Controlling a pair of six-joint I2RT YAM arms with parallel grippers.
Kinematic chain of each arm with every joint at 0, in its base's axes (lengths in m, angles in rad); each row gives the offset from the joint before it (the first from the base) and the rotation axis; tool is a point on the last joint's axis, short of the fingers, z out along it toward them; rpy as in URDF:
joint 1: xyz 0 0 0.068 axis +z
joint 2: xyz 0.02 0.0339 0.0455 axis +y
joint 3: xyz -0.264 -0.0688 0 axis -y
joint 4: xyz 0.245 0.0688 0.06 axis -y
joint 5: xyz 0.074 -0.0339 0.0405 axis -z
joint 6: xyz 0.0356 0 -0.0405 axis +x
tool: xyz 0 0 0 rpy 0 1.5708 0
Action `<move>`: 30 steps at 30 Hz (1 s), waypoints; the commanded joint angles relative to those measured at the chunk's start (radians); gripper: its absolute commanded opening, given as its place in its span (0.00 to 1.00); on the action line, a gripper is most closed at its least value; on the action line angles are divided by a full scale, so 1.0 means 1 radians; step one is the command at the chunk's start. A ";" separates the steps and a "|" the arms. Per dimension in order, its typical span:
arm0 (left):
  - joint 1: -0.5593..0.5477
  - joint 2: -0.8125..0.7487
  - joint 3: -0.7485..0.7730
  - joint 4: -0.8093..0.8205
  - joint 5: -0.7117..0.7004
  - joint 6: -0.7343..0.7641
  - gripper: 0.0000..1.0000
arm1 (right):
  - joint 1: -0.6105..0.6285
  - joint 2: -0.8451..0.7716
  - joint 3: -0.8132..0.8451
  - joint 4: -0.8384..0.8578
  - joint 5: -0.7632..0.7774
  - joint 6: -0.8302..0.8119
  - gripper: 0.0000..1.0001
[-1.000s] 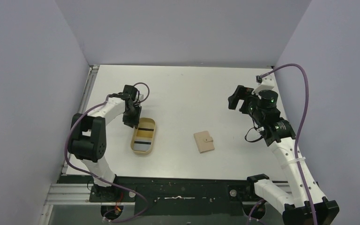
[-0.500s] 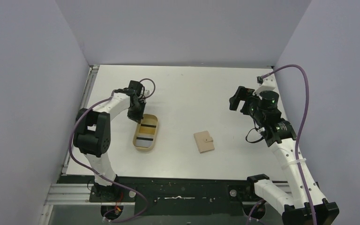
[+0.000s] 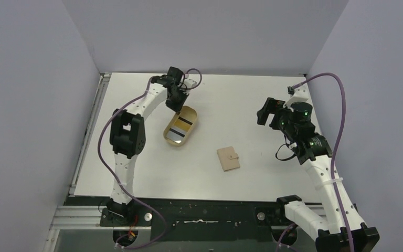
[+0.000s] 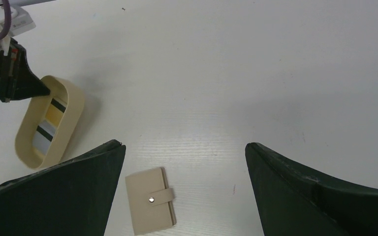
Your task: Take the credit cards out of the card holder
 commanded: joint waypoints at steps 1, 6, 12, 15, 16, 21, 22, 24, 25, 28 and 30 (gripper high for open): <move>-0.037 0.116 0.245 -0.196 0.080 0.157 0.00 | -0.009 -0.017 -0.014 0.016 -0.034 -0.006 1.00; -0.092 0.193 0.363 -0.211 0.072 0.240 0.00 | -0.005 -0.015 -0.090 0.060 -0.101 0.032 1.00; -0.151 0.280 0.479 -0.237 0.058 0.334 0.00 | 0.058 0.011 -0.177 0.062 -0.103 0.040 1.00; -0.164 0.288 0.474 -0.197 0.075 0.386 0.00 | 0.094 0.012 -0.233 0.087 -0.075 0.037 1.00; -0.166 0.291 0.476 -0.185 0.075 0.404 0.00 | 0.106 0.014 -0.250 0.094 -0.071 0.039 1.00; -0.176 0.310 0.503 -0.140 0.079 0.509 0.00 | 0.153 0.045 -0.289 0.126 -0.058 0.055 1.00; -0.181 0.312 0.504 -0.128 0.073 0.534 0.00 | 0.159 0.055 -0.290 0.127 -0.057 0.055 1.00; -0.193 0.318 0.505 -0.109 0.075 0.578 0.00 | 0.170 0.072 -0.289 0.131 -0.054 0.050 1.00; -0.195 0.322 0.505 -0.099 0.084 0.593 0.00 | 0.175 0.081 -0.288 0.133 -0.054 0.044 1.00; -0.200 0.336 0.510 -0.064 0.137 0.626 0.00 | 0.188 0.107 -0.285 0.142 -0.056 0.033 1.00; -0.204 0.349 0.523 -0.056 0.158 0.655 0.00 | 0.196 0.124 -0.282 0.149 -0.062 0.026 1.00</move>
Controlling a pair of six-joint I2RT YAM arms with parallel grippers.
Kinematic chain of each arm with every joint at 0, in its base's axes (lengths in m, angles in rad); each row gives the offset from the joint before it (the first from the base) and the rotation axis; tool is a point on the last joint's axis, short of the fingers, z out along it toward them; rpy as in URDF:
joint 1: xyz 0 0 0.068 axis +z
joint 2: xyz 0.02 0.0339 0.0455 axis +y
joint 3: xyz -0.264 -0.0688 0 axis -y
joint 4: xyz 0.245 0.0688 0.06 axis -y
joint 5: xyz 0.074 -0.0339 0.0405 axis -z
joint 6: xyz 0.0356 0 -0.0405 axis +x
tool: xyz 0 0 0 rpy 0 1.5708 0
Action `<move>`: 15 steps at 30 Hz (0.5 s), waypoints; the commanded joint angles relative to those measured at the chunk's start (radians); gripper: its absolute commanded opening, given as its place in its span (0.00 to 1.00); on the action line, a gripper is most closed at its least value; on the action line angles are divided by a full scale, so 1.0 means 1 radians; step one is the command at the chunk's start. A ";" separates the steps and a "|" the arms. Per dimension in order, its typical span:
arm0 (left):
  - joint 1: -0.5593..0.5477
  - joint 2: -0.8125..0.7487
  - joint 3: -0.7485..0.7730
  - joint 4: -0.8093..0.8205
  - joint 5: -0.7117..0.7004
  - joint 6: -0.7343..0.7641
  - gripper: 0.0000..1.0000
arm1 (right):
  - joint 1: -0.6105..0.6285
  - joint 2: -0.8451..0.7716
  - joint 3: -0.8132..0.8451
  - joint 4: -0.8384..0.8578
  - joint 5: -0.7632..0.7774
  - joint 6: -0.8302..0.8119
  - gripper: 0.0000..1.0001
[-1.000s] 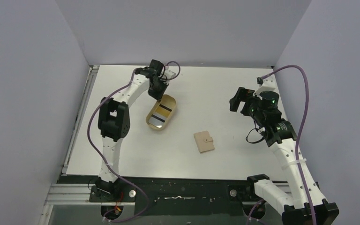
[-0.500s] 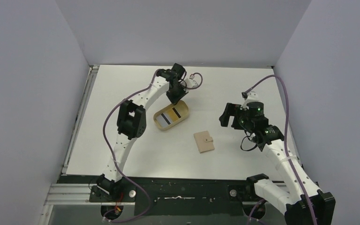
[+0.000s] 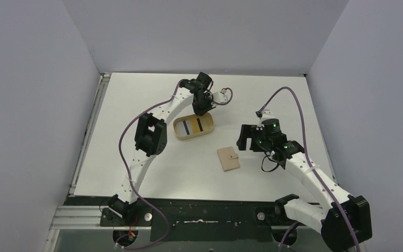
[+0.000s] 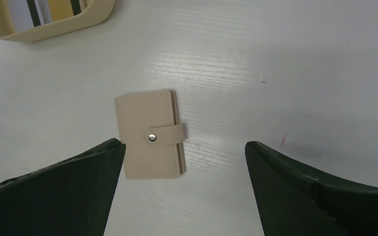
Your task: Take the credit cards out of the card holder
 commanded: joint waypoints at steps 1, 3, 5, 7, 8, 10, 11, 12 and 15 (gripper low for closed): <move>-0.016 0.034 0.076 0.095 0.085 0.128 0.00 | 0.022 0.030 0.014 0.073 0.013 -0.022 1.00; -0.024 0.040 0.089 0.105 0.086 0.147 0.00 | 0.029 0.047 0.016 0.084 0.004 -0.032 1.00; -0.027 0.034 0.088 0.125 0.099 0.150 0.00 | 0.037 0.068 0.023 0.087 0.003 -0.042 1.00; -0.027 0.028 0.088 0.137 0.115 0.150 0.13 | 0.046 0.093 0.037 0.077 0.023 -0.051 1.00; -0.027 0.025 0.089 0.139 0.123 0.152 0.19 | 0.048 0.104 0.045 0.071 0.034 -0.055 1.00; -0.027 0.017 0.088 0.140 0.133 0.151 0.35 | 0.055 0.124 0.058 0.060 0.052 -0.059 1.00; -0.027 0.013 0.087 0.143 0.136 0.147 0.54 | 0.059 0.130 0.064 0.059 0.057 -0.059 1.00; -0.026 0.007 0.085 0.148 0.139 0.143 0.83 | 0.063 0.137 0.064 0.059 0.061 -0.058 1.00; -0.019 -0.022 0.078 0.182 0.142 0.122 0.97 | 0.089 0.156 0.062 0.068 0.066 -0.053 1.00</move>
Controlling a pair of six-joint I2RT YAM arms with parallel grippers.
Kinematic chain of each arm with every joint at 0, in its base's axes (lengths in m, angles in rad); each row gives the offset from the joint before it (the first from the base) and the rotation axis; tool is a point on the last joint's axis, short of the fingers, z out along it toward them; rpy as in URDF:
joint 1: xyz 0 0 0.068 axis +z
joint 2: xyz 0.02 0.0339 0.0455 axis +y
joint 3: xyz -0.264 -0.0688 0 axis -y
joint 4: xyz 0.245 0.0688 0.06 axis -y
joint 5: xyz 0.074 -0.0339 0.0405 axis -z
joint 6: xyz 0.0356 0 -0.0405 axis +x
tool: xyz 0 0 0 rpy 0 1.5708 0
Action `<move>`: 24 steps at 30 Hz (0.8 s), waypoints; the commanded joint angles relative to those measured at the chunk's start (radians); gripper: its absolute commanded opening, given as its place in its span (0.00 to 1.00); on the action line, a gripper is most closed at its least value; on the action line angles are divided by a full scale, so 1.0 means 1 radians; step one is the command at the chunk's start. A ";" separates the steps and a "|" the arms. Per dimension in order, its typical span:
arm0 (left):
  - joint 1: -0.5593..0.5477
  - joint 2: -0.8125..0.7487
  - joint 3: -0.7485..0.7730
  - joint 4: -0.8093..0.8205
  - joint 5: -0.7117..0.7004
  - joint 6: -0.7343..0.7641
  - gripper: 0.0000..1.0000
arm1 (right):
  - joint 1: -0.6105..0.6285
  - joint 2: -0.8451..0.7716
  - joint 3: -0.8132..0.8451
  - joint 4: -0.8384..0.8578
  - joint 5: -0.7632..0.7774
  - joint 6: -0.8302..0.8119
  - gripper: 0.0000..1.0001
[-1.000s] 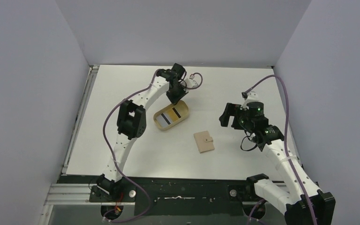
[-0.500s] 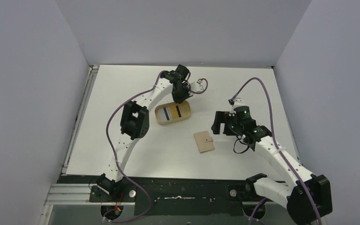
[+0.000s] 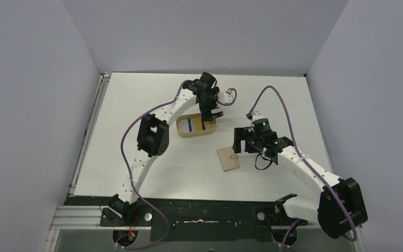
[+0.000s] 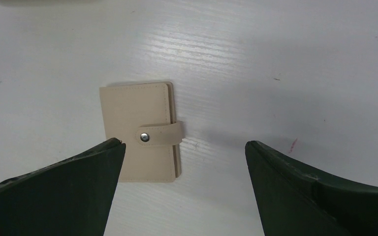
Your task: Take the credit cards out of the card holder
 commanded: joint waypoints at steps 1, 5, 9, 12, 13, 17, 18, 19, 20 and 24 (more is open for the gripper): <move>0.012 -0.067 0.044 0.099 0.053 -0.008 0.97 | 0.046 0.020 0.048 0.041 0.042 -0.012 1.00; 0.061 -0.155 0.043 0.180 0.139 -0.126 0.97 | 0.142 0.067 0.052 0.047 0.093 -0.004 0.98; 0.140 -0.310 -0.031 0.339 0.312 -0.328 0.97 | 0.187 0.109 0.041 0.086 0.097 0.021 0.92; 0.180 -0.436 -0.148 0.441 0.378 -0.436 0.97 | 0.194 0.140 0.035 0.100 0.138 0.028 0.89; 0.187 -0.487 -0.186 0.462 0.376 -0.458 0.97 | 0.197 0.152 0.036 0.099 0.149 0.028 0.88; 0.189 -0.716 -0.447 0.560 0.285 -0.534 0.97 | 0.205 0.192 0.039 0.099 0.192 0.022 0.82; 0.188 -0.787 -0.532 0.610 0.262 -0.559 0.97 | 0.208 0.201 0.037 0.105 0.194 0.022 0.81; 0.188 -0.856 -0.633 0.664 0.232 -0.593 0.97 | 0.210 0.211 0.034 0.116 0.192 0.023 0.79; 0.189 -0.923 -0.733 0.727 0.213 -0.633 0.97 | 0.212 0.219 0.030 0.128 0.188 0.026 0.77; 0.191 -1.156 -1.073 0.943 0.201 -0.786 0.97 | 0.214 0.261 0.026 0.161 0.151 0.035 0.62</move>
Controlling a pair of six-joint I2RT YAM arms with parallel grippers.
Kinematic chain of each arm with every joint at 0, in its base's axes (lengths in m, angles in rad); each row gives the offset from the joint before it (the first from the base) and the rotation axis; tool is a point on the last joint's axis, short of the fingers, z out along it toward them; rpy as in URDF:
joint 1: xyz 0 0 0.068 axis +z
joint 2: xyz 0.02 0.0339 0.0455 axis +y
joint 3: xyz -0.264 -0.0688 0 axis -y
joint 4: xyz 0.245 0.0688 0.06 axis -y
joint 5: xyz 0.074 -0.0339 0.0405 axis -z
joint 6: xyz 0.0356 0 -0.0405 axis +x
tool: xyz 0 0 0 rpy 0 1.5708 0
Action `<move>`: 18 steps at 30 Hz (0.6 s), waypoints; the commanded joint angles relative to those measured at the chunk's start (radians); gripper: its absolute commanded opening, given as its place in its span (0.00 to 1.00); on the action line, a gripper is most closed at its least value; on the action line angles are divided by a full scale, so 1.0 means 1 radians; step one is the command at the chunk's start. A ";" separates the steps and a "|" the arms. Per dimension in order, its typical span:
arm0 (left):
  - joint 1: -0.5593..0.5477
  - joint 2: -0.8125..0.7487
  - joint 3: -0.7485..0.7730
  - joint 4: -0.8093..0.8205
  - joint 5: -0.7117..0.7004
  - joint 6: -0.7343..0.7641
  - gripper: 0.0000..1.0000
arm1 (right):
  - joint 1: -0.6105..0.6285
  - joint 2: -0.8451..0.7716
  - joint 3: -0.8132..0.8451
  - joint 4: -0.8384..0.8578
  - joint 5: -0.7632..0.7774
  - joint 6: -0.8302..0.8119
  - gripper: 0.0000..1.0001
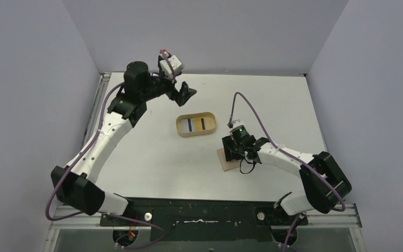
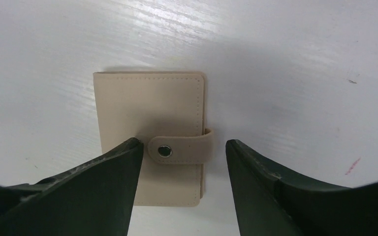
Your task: Take the credit cards out of the card holder
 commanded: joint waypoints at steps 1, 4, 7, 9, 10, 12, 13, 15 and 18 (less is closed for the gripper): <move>0.000 -0.171 -0.298 0.268 -0.030 -0.227 0.97 | 0.009 0.032 0.018 0.087 0.002 0.009 0.61; -0.013 -0.266 -0.451 0.281 -0.040 -0.354 0.97 | 0.010 0.045 0.013 0.095 0.000 0.018 0.52; -0.065 -0.325 -0.644 0.382 -0.060 -0.499 0.97 | 0.010 0.045 -0.001 0.112 0.003 0.032 0.41; -0.129 -0.321 -0.769 0.432 -0.087 -0.577 0.97 | 0.011 0.049 -0.009 0.122 0.002 0.043 0.38; -0.162 -0.301 -0.809 0.447 -0.109 -0.608 0.97 | 0.011 0.052 -0.010 0.124 0.000 0.048 0.33; -0.231 -0.260 -0.880 0.501 -0.161 -0.688 0.97 | 0.011 0.053 -0.011 0.126 -0.005 0.057 0.22; -0.257 -0.241 -0.915 0.539 -0.187 -0.725 0.97 | 0.011 0.052 -0.012 0.126 -0.009 0.062 0.17; -0.304 -0.208 -0.977 0.631 -0.257 -0.777 0.97 | 0.011 0.038 -0.016 0.136 -0.023 0.074 0.07; -0.334 -0.153 -1.010 0.730 -0.329 -0.832 0.97 | 0.011 -0.007 -0.029 0.165 -0.061 0.103 0.00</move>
